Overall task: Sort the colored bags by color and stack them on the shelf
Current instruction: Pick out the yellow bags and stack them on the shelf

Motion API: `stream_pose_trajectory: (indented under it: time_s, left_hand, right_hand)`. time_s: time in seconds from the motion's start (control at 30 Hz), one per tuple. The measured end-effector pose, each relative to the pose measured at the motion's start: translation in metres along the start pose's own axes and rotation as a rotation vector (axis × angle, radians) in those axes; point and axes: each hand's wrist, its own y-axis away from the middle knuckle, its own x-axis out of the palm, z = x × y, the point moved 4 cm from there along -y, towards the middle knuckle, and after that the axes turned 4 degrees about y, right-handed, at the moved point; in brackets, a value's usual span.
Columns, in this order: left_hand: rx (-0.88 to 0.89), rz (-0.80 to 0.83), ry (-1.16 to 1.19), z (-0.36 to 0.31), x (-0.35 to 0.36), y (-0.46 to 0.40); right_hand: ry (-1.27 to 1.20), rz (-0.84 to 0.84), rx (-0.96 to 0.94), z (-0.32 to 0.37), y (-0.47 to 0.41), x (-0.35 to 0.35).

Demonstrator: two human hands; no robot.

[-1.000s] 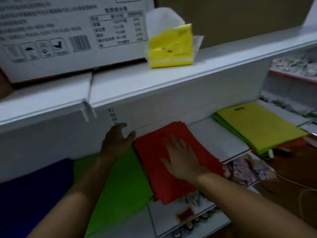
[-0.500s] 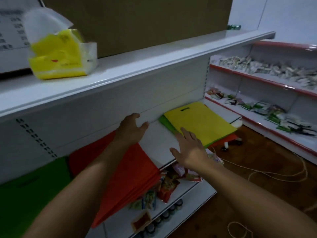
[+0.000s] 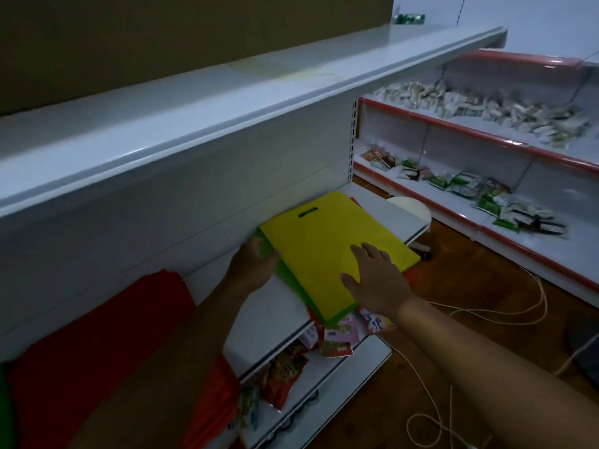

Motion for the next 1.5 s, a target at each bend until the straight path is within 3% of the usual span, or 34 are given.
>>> stream_pose_trajectory:
  time_s: [0.37,0.47,0.63,0.83,1.0,1.23,1.4,1.5]
  left_hand:
    - [-0.289,-0.024,0.159,0.011,0.070,-0.051]
    - [-0.320,-0.055,0.206,0.016,0.076,-0.055]
    - [-0.369,-0.179,0.337,0.021,0.068,-0.059]
    - [-0.498,-0.253,0.534,0.029,0.066,-0.059]
    - [-0.518,-0.269,0.611,0.028,0.064,-0.057]
    - [-0.575,-0.229,0.694,0.028,0.056,-0.050]
    - [-0.515,-0.239,0.599,0.024,0.054,-0.048]
    - [-0.464,-0.243,0.529,0.022,0.052,-0.048]
  right_hand:
    - [0.079,0.090,0.007,-0.079,-0.107,0.015]
    - [0.101,0.134,-0.003,-0.082,-0.113,0.020]
    - [0.091,0.072,-0.129,-0.066,-0.110,0.013]
    - [0.092,0.112,-0.048,-0.076,-0.116,0.009]
    - [0.010,0.084,-0.073,-0.074,-0.115,0.008]
    - [-0.310,0.090,-0.089,-0.073,-0.117,0.012]
    - [-0.108,0.061,-0.077,-0.075,-0.117,0.016]
    - [-0.115,0.073,-0.116,-0.071,-0.117,0.015]
